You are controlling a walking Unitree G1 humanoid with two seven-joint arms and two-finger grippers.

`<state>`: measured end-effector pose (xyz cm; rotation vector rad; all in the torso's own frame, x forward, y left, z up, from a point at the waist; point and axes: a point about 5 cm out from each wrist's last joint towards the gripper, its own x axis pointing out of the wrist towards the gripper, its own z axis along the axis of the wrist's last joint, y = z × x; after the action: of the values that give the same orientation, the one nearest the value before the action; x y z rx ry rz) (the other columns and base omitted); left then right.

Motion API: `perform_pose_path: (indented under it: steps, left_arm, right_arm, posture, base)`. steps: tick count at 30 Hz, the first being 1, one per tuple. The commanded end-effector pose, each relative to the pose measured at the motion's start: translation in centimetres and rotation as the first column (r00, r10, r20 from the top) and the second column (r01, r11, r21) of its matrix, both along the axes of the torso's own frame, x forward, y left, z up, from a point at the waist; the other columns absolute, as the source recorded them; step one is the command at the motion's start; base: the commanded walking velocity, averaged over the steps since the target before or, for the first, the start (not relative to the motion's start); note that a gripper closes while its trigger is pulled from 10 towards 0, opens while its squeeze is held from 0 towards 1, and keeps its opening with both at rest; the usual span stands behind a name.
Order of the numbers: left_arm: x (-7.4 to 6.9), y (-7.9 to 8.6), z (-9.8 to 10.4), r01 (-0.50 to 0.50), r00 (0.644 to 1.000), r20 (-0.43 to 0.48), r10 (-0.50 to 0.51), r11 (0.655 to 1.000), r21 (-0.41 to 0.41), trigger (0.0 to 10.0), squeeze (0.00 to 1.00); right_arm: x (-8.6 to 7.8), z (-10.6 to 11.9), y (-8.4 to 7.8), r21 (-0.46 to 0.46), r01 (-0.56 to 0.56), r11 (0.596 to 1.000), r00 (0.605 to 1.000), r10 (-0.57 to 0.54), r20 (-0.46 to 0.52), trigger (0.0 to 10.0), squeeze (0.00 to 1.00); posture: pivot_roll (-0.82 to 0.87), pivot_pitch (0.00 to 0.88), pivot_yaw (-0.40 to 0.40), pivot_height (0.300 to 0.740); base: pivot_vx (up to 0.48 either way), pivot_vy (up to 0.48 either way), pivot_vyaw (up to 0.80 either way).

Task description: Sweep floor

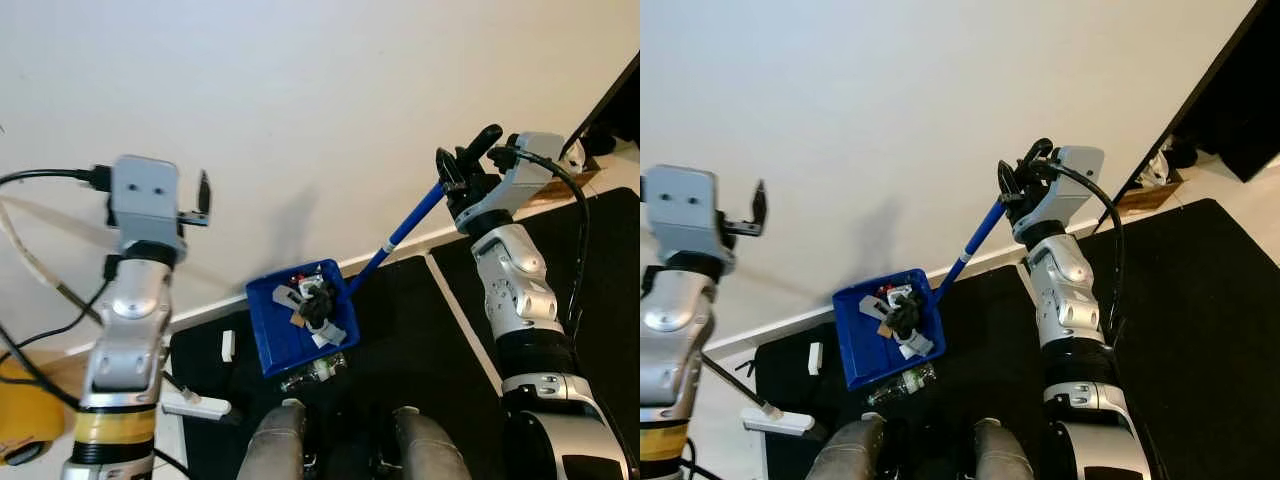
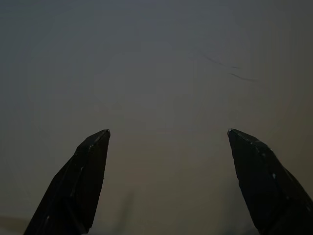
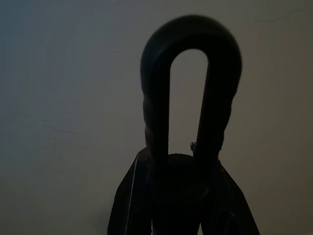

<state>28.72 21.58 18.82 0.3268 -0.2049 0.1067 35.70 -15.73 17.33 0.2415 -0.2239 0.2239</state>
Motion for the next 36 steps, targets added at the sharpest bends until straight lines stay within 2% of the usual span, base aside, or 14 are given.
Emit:
perform_pose_path:
  steps: [1, 7, 9, 18, 23, 36]
  left_arm:
    - [0.2, -0.6, -0.5, 0.007, 1.0, -0.017, -0.007, 1.0, 0.006, 10.0, 0.0]
    - [0.3, -1.3, -0.8, 0.026, 0.999, -0.028, -0.026, 1.0, 0.0, 10.0, 0.0]
    - [0.3, -1.8, -1.2, 0.036, 0.999, -0.04, -0.036, 0.999, -0.002, 10.0, 0.0]
    - [0.4, -1.9, -1.5, 0.027, 0.998, -0.058, -0.027, 1.0, 0.0, 10.0, 0.0]
    - [0.6, -1.7, -1.8, 0.007, 0.997, -0.073, -0.01, 0.999, -0.038, 10.0, 0.0]
    - [0.6, -1.7, -2.3, -0.008, 0.996, -0.091, 0.005, 1.0, -0.026, 10.0, 0.0]
  right_arm:
    - [-0.3, 1.2, -0.3, 0.016, 0.018, 1.0, 0.997, -0.019, 0.073, 10.0, 0.0]
    - [-0.3, 1.3, -0.3, 0.014, 0.018, 1.0, 0.997, -0.019, 0.073, 10.0, 0.0]
    - [-0.3, 1.4, -0.2, 0.012, 0.015, 1.0, 0.997, -0.015, 0.074, 10.0, 0.0]
    - [-0.3, 1.4, -0.1, 0.012, 0.009, 1.0, 0.997, -0.01, 0.073, 10.0, 0.0]
    - [-0.2, 1.4, -0.1, 0.012, 0.008, 1.0, 0.997, -0.009, 0.072, 10.0, 0.0]
    - [-0.2, 1.4, 0.0, 0.004, 0.0, 1.0, 0.998, -0.001, 0.07, 10.0, 0.0]
  posture:
    - [0.09, 0.091, 0.032, 0.74]
    - [0.09, 0.092, 0.028, 0.74]
    - [0.09, 0.093, 0.025, 0.74]
    - [0.09, 0.093, 0.024, 0.74]
    - [0.09, 0.095, 0.022, 0.74]
    - [0.09, 0.092, 0.015, 0.74]
  base:
    - [0.0, 0.0, 0.0]
    - [0.0, 0.0, 0.0]
    - [0.0, -0.424, 0.0]
    - [0.0, -0.451, 0.0]
    - [0.0, 0.0, 0.0]
    - [0.0, 0.0, 0.0]
